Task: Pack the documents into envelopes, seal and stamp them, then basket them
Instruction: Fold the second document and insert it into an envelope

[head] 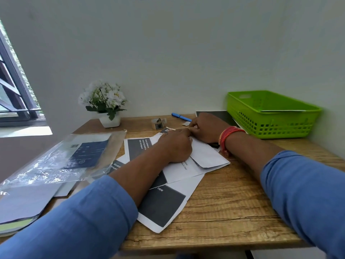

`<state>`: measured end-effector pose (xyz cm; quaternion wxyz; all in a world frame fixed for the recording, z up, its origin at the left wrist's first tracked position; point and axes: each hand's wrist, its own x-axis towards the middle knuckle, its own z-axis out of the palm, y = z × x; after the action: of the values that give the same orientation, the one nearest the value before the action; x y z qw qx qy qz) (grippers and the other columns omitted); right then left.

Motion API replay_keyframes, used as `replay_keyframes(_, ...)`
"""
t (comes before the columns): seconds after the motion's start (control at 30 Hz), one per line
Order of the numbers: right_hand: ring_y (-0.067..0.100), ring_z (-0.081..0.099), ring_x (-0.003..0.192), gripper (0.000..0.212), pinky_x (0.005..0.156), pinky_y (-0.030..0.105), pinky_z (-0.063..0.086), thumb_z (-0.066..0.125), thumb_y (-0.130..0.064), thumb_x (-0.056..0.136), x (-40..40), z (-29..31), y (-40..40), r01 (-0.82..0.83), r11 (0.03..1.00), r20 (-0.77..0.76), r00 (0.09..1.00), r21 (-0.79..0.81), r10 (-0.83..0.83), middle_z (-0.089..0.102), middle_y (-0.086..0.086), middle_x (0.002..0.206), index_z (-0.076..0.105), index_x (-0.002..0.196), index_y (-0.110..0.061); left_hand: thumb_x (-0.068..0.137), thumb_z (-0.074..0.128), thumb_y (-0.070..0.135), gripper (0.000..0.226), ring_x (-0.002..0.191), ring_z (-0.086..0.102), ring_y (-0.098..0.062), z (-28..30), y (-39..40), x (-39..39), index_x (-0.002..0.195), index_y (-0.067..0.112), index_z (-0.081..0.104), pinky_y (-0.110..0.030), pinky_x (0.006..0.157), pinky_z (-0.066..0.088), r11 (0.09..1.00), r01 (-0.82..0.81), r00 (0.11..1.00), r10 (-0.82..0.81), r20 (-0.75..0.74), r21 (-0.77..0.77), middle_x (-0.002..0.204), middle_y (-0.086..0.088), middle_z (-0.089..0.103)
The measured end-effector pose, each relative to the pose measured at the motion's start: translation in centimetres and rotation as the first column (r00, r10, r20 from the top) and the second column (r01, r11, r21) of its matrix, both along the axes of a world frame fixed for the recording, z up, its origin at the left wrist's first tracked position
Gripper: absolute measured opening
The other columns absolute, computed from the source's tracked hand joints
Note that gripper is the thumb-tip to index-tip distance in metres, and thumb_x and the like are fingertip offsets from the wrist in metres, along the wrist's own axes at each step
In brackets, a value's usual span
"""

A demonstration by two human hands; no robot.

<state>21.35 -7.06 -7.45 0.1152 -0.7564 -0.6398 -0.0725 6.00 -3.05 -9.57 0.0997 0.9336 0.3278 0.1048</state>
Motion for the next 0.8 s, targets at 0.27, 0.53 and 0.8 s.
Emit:
replay_keyframes(0.27,0.015,0.058,0.087,0.021,0.066,0.021,0.039,0.063,-0.034,0.096,1.1,0.2,1.7,0.004,1.000,-0.235,0.972,-0.023,-0.009,0.069,0.003,0.105,0.073,0.101,-0.016,0.106,0.039,0.030,0.043,0.128,0.050,-0.026,0.4,-0.4,-0.1,0.147,0.016,0.041,-0.044,0.108,0.041,1.000,-0.008,1.000,0.008,-0.002,-0.026,0.145,-0.010,0.051)
replay_keyframes(0.53,0.025,0.067,0.088,0.020,0.058,0.019,0.041,0.063,-0.024,0.091,1.4,-0.3,2.6,0.035,0.999,-0.285,0.958,0.013,-0.030,0.072,0.011,0.092,0.075,0.087,-0.009,0.106,0.039,0.031,0.044,0.134,0.047,-0.026,0.6,-0.7,-0.1,0.148,0.017,0.040,-0.042,0.111,0.039,0.999,-0.023,1.000,0.023,-0.002,-0.034,0.150,-0.008,0.048)
replay_keyframes(0.8,0.015,0.060,0.087,0.020,0.069,0.020,0.038,0.064,-0.027,0.095,1.3,0.2,2.3,-0.008,1.000,-0.269,0.963,0.015,0.012,0.070,0.003,0.103,0.076,0.105,-0.014,0.106,0.040,0.032,0.045,0.132,0.048,-0.026,0.7,-0.8,-0.2,0.148,0.017,0.040,-0.037,0.107,0.040,0.998,-0.030,1.000,0.031,0.004,-0.050,0.149,-0.011,0.048)
